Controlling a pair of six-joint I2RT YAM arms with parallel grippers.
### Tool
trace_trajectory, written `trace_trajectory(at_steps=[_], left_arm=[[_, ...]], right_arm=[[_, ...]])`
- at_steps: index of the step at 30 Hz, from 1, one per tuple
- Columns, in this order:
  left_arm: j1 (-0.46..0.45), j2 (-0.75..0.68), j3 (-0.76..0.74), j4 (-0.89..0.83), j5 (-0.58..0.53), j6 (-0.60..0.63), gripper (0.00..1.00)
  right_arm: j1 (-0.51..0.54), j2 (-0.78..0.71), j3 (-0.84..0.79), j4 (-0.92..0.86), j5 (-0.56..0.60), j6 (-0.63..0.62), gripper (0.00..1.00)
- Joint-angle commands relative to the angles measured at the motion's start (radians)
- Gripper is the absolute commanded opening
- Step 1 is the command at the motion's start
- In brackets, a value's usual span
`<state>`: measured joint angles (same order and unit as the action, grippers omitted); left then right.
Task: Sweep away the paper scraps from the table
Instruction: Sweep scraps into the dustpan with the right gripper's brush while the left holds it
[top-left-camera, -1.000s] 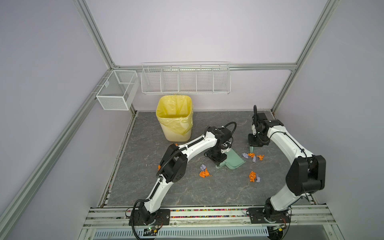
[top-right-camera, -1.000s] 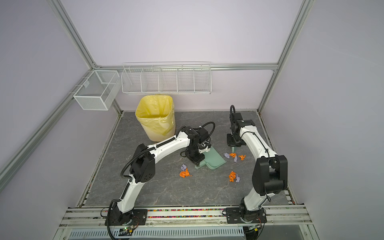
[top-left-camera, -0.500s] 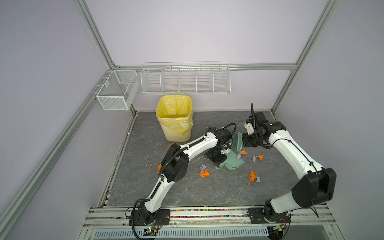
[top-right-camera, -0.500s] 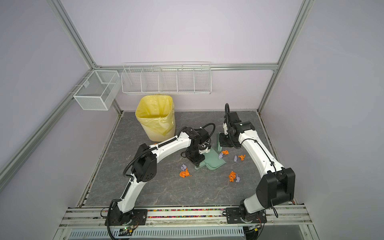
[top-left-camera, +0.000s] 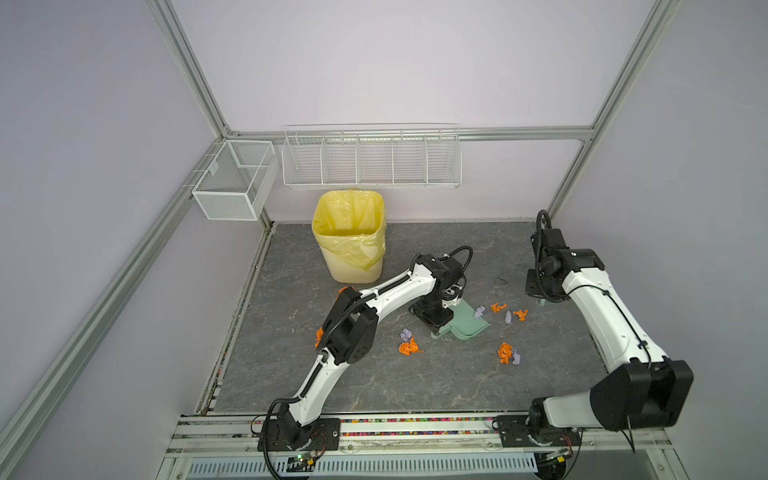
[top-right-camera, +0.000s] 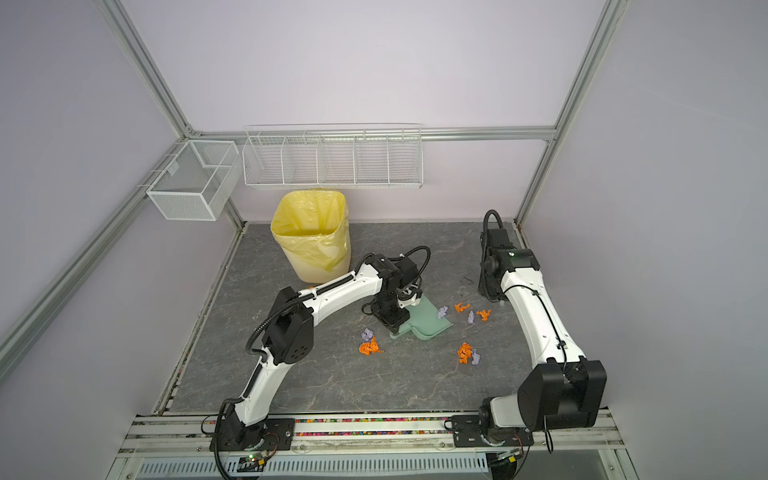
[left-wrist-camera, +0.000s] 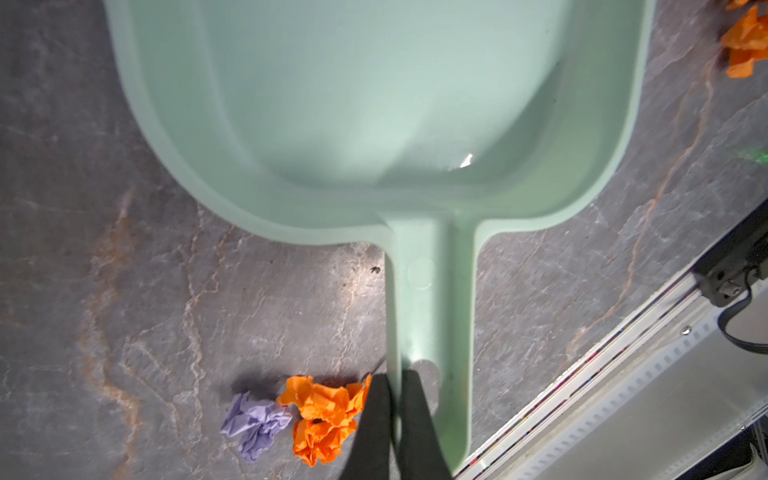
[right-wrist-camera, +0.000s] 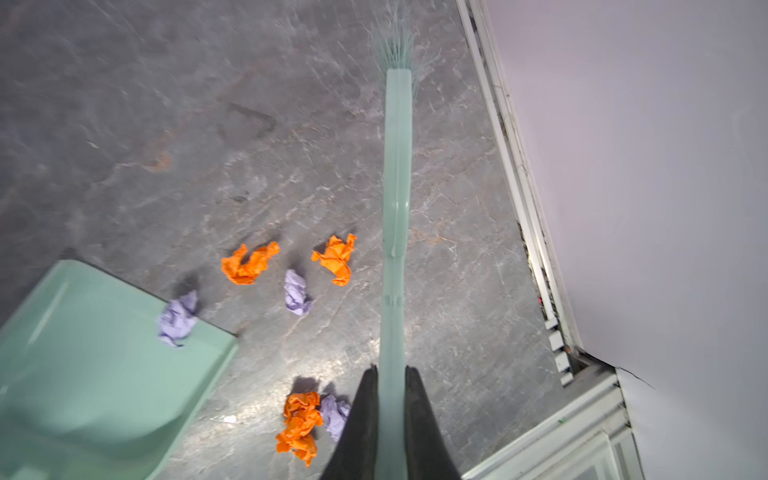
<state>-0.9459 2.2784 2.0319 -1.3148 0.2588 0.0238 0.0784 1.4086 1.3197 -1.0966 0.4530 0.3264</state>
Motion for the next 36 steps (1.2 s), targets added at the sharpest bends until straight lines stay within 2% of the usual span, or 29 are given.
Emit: trace_trajectory(at_steps=[1, 8, 12, 20, 23, 26, 31, 36], left_arm=[[0.004, -0.008, 0.005, -0.015, 0.002, 0.005, 0.00], [0.004, -0.014, -0.012, -0.008, -0.003, 0.004, 0.00], [0.004, -0.013, -0.009, -0.005, -0.002, 0.004, 0.00], [0.005, 0.008, 0.014, -0.022, 0.003, 0.013, 0.00], [0.009, 0.013, 0.017, -0.023, 0.006, 0.010, 0.00], [0.010, 0.017, 0.027, -0.024, 0.009, 0.008, 0.00], [0.012, 0.029, 0.046, -0.036, 0.012, 0.007, 0.00], [0.015, 0.034, 0.049, -0.041, 0.010, 0.007, 0.00]], right_arm=[[-0.003, 0.001, -0.046, -0.018, 0.060, 0.016, 0.07], [0.005, 0.036, -0.100, -0.004, -0.088, -0.042, 0.07], [0.048, 0.054, -0.106, 0.023, -0.172, -0.070, 0.07], [0.218, 0.127, -0.049, 0.026, -0.159, -0.122, 0.07], [0.254, 0.137, -0.043, 0.029, -0.196, -0.142, 0.07], [0.286, 0.122, -0.035, 0.033, -0.254, -0.151, 0.07], [0.324, 0.060, -0.030, 0.058, -0.413, -0.152, 0.07], [0.333, -0.014, -0.016, 0.049, -0.473, -0.140, 0.07]])
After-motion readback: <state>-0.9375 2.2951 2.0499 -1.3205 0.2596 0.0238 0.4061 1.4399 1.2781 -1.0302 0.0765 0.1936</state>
